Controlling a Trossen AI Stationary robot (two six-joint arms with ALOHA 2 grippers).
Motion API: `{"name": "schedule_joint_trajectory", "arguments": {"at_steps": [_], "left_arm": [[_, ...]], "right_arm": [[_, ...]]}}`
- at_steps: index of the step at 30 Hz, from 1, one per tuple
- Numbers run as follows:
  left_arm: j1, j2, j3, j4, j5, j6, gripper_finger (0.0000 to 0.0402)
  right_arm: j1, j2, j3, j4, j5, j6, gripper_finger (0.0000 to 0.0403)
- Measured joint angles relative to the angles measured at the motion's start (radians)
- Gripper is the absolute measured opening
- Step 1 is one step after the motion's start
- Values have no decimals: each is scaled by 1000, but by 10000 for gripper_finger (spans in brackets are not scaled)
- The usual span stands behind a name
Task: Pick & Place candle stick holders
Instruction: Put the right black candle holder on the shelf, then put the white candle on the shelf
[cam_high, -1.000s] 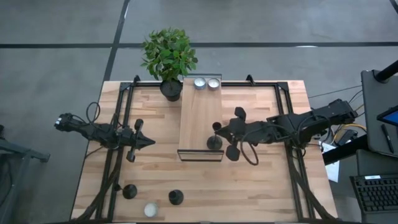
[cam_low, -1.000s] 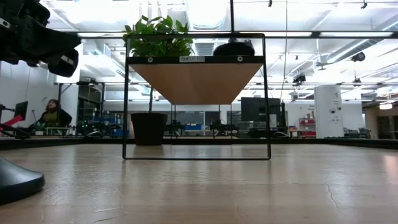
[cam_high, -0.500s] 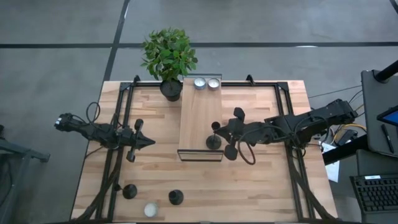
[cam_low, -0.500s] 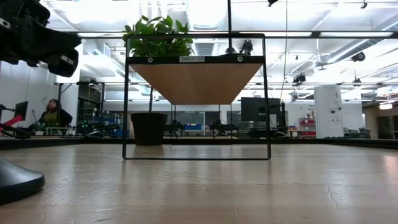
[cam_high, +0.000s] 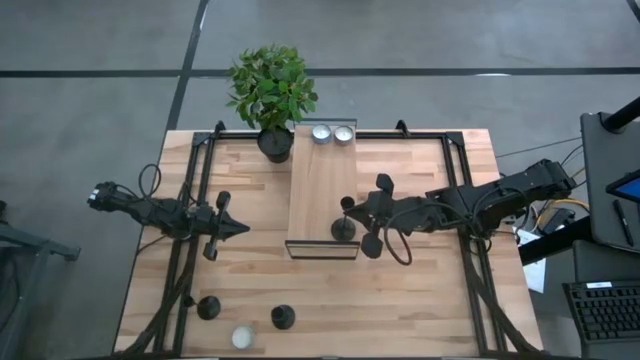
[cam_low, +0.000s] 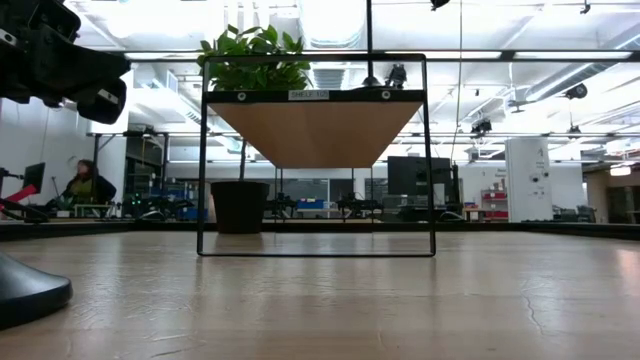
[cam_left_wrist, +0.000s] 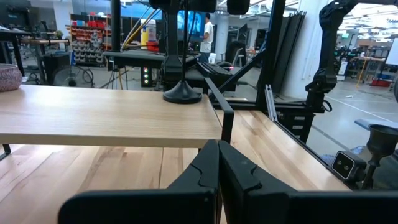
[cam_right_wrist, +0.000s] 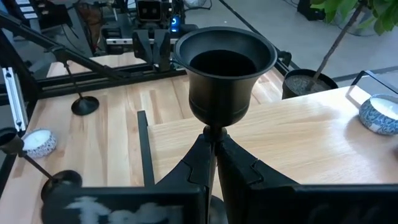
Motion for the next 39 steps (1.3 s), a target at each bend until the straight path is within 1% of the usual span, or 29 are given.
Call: {"name": "schedule_joint_trajectory", "arguments": {"at_steps": [13, 15, 17, 28, 33, 39], "left_arm": [[0, 0, 0, 0, 0, 0, 0], [0, 0, 0, 0, 0, 0, 0], [0, 0, 0, 0, 0, 0, 0], [0, 0, 0, 0, 0, 0, 0], [0, 0, 0, 0, 0, 0, 0], [0, 0, 0, 0, 0, 0, 0]], "right_arm": [[0, 0, -4, 2, 0, -3, 13], [0, 0, -4, 2, 0, -5, 18], [0, 0, -4, 2, -1, -5, 30], [0, 0, -4, -21, -1, 19, 126], [1, -16, -3, -60, -4, 19, 154], [8, -49, -3, -132, -25, 53, 174]]}}
